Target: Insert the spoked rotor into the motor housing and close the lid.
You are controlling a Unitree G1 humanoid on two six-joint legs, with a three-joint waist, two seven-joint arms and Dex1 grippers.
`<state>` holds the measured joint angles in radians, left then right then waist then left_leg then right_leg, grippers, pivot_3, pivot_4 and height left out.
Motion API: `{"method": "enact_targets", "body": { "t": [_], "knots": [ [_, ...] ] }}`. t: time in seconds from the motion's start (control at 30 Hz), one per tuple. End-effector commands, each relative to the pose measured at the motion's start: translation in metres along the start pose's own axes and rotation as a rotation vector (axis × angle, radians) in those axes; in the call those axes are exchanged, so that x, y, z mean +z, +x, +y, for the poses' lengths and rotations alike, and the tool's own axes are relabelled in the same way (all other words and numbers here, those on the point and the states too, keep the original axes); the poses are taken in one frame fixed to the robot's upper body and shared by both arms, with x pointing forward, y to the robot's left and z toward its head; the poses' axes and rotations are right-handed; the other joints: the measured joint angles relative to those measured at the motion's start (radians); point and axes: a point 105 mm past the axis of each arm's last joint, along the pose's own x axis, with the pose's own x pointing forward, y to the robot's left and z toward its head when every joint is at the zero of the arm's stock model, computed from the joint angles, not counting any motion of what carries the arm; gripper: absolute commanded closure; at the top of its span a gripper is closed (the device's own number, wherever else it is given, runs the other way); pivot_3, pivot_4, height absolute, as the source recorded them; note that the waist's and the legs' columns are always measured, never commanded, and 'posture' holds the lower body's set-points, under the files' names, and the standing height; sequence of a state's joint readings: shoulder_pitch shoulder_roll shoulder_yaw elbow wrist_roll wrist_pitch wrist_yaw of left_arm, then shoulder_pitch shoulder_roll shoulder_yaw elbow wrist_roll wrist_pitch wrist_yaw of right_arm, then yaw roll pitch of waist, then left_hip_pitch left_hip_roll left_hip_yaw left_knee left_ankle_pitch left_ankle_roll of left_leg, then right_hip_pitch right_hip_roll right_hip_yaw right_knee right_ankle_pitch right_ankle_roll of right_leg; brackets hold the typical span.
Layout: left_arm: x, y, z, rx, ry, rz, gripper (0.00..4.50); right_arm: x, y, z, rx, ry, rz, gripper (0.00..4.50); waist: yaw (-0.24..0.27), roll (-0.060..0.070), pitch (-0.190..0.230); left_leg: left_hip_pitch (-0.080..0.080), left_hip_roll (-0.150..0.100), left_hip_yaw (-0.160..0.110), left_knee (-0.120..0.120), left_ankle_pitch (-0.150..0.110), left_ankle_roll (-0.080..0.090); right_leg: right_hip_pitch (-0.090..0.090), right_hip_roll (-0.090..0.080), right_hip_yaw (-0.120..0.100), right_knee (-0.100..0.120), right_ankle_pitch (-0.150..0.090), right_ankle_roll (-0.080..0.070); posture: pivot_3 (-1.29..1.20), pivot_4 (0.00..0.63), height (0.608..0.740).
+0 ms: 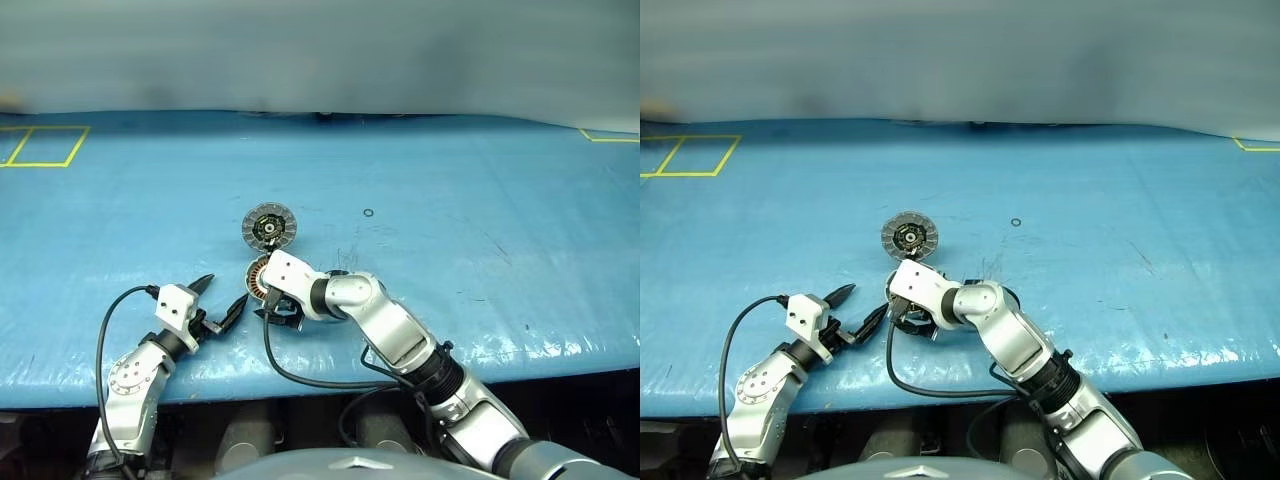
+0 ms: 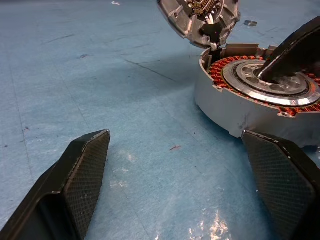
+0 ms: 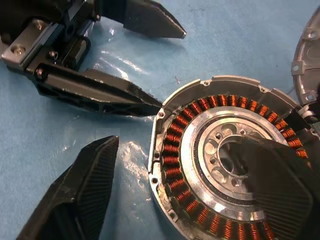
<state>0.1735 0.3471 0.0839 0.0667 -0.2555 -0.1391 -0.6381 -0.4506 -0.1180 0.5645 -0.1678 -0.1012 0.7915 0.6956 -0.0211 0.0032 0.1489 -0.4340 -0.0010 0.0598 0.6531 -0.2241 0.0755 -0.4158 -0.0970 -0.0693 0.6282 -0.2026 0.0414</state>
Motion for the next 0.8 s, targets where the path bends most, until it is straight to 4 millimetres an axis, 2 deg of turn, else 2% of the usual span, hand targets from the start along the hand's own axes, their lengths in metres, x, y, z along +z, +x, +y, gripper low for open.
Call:
{"method": "enact_targets", "body": {
  "t": [0.03,0.2,0.27,0.4,0.5,0.57,0.7,0.8],
  "knots": [
    [-0.005,-0.003,0.0,-0.008,-0.005,0.024,0.0,0.031,-0.017,-0.007,-0.019,0.056,-0.145,0.29,0.001,0.0,0.0,0.0,0.0,0.0,0.0,0.0,0.0,0.0,0.0,0.0,0.0,0.0,0.0,0.0,0.15,0.74],
    [-0.002,-0.003,-0.001,-0.031,-0.005,0.013,0.0,0.048,-0.038,-0.01,-0.008,0.157,-0.271,0.29,0.001,0.0,0.0,0.0,0.0,0.0,-0.002,0.0,0.0,-0.001,0.0,0.0,0.0,0.0,-0.001,0.0,0.15,0.74],
    [0.001,-0.004,-0.002,-0.053,-0.008,0.001,0.0,0.047,-0.05,-0.02,-0.047,0.199,-0.336,0.29,0.003,0.0,0.0,-0.001,0.0,0.0,-0.002,0.0,0.0,-0.001,0.0,0.0,-0.001,-0.001,-0.001,0.0,0.15,0.74],
    [0.004,-0.006,-0.004,-0.095,-0.004,-0.013,0.0,0.02,-0.072,-0.04,-0.176,0.18,-0.383,0.29,0.009,0.0,0.0,-0.002,-0.001,0.0,-0.003,-0.001,0.0,-0.001,0.0,-0.001,-0.003,-0.001,-0.001,0.0,0.15,0.74],
    [0.005,-0.01,-0.007,-0.142,0.0,-0.017,0.0,-0.017,-0.089,-0.05,-0.228,0.237,-0.345,0.29,0.008,0.0,0.001,-0.002,-0.001,0.0,-0.003,-0.001,0.0,-0.001,0.0,-0.001,-0.003,-0.001,0.0,0.0,0.15,0.74],
    [0.006,-0.013,-0.009,-0.171,0.006,-0.019,0.0,-0.033,-0.098,-0.053,-0.253,0.257,-0.329,0.29,0.008,0.0,0.001,-0.002,0.0,0.0,-0.003,-0.001,0.0,-0.002,0.0,-0.001,-0.003,-0.002,-0.001,0.0,0.15,0.74],
    [0.009,-0.015,-0.011,-0.224,-0.005,-0.036,0.0,-0.051,-0.109,-0.055,-0.293,0.273,-0.322,0.29,0.009,0.0,0.001,-0.002,0.001,0.0,-0.003,-0.001,0.0,-0.002,0.001,-0.001,-0.002,-0.002,-0.001,0.0,0.15,0.74],
    [0.012,-0.015,-0.014,-0.256,0.001,-0.054,0.0,-0.056,-0.11,-0.05,-0.274,0.292,-0.323,0.29,0.01,0.0,0.001,-0.002,0.001,0.0,-0.003,-0.001,0.0,-0.001,0.001,-0.001,-0.002,-0.004,0.002,0.0,0.15,0.74]
  ]
}}
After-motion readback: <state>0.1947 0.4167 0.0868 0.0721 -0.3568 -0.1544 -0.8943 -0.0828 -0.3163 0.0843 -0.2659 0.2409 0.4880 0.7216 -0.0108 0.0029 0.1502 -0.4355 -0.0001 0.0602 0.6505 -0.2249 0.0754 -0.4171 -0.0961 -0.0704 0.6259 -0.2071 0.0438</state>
